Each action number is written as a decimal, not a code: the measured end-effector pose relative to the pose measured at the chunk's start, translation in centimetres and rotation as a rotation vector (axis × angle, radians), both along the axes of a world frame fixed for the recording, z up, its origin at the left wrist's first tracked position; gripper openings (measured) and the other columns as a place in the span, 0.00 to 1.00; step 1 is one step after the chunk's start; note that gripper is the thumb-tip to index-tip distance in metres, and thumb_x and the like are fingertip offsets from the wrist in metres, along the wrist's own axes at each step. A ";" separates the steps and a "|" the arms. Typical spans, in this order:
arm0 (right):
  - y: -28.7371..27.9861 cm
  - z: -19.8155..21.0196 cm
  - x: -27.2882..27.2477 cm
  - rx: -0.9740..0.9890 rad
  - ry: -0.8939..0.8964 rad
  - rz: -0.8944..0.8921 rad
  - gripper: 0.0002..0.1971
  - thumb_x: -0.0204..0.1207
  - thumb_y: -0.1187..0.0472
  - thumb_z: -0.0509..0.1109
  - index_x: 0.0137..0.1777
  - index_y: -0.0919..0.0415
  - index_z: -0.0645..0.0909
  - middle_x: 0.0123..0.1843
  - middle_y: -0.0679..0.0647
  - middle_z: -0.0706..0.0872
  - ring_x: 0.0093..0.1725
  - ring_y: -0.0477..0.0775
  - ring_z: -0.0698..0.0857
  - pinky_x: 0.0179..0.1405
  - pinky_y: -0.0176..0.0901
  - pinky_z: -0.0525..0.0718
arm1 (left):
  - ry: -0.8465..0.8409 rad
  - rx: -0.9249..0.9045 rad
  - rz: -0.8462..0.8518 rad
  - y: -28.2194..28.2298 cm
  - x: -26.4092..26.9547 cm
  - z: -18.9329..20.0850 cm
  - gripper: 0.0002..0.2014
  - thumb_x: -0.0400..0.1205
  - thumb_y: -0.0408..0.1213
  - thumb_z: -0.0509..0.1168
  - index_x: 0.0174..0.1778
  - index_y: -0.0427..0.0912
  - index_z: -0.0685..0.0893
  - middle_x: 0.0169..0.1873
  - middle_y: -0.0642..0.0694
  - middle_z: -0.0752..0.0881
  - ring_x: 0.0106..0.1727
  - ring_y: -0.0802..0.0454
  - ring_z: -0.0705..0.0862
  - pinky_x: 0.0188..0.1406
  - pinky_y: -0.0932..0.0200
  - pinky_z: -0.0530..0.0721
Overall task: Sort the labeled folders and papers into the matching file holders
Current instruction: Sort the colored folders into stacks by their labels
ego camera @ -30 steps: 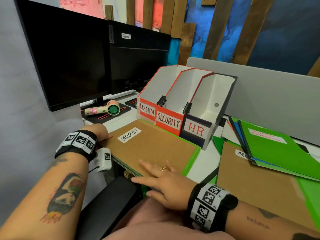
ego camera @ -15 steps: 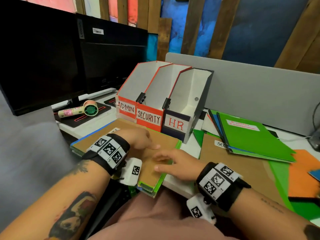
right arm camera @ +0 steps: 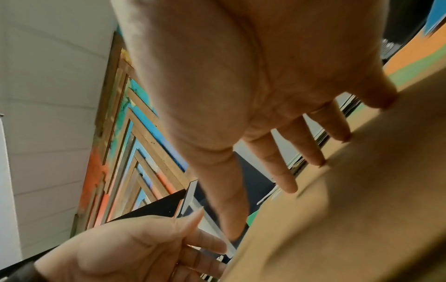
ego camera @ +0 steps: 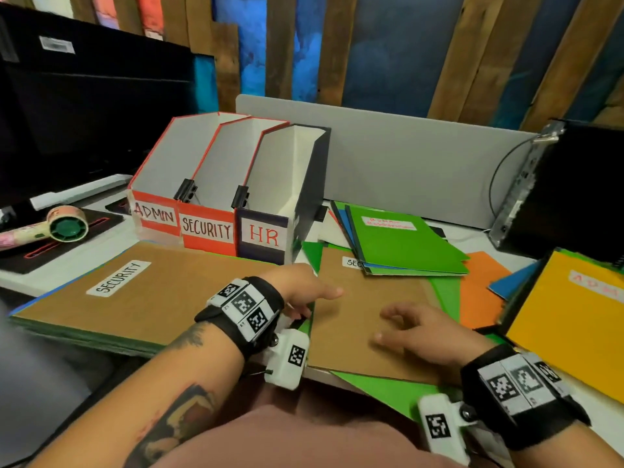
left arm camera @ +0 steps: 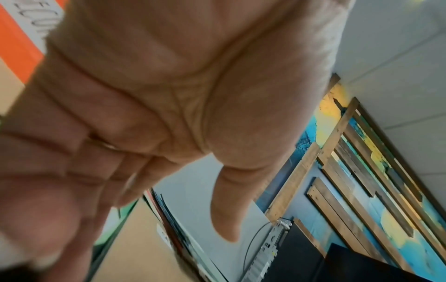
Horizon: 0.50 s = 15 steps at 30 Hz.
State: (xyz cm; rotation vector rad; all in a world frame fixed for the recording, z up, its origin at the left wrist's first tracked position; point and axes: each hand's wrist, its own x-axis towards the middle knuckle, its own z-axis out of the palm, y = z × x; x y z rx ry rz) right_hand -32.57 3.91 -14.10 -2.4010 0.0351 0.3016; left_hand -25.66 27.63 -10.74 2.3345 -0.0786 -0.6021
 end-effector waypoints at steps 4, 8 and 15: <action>-0.2 0.7 -2.2 -0.305 0.032 0.204 0.52 0.64 0.27 0.76 0.87 0.40 0.61 0.90 0.51 0.57 0.88 0.52 0.57 0.85 0.44 0.57 | -0.067 0.020 0.048 -1.8 -0.1 -1.5 0.28 0.76 0.64 0.72 0.51 0.38 0.83 0.42 0.41 0.90 0.33 0.47 0.81 0.35 0.59 0.80; -0.5 0.7 -2.3 -0.243 -0.036 0.263 0.63 0.51 0.16 0.72 0.87 0.33 0.53 0.90 0.44 0.53 0.88 0.50 0.52 0.88 0.57 0.53 | -0.124 -0.135 0.088 -2.4 -0.3 -1.3 0.17 0.81 0.50 0.75 0.49 0.38 0.84 0.34 0.46 0.85 0.27 0.53 0.78 0.23 0.63 0.75; 0.7 0.0 -2.0 -0.086 -0.334 0.332 0.31 0.78 0.32 0.68 0.76 0.47 0.79 0.68 0.33 0.84 0.65 0.32 0.81 0.71 0.37 0.78 | -0.149 -0.192 0.054 -0.9 -0.4 0.7 0.14 0.80 0.42 0.77 0.57 0.38 0.88 0.47 0.44 0.93 0.43 0.53 0.91 0.40 0.59 0.91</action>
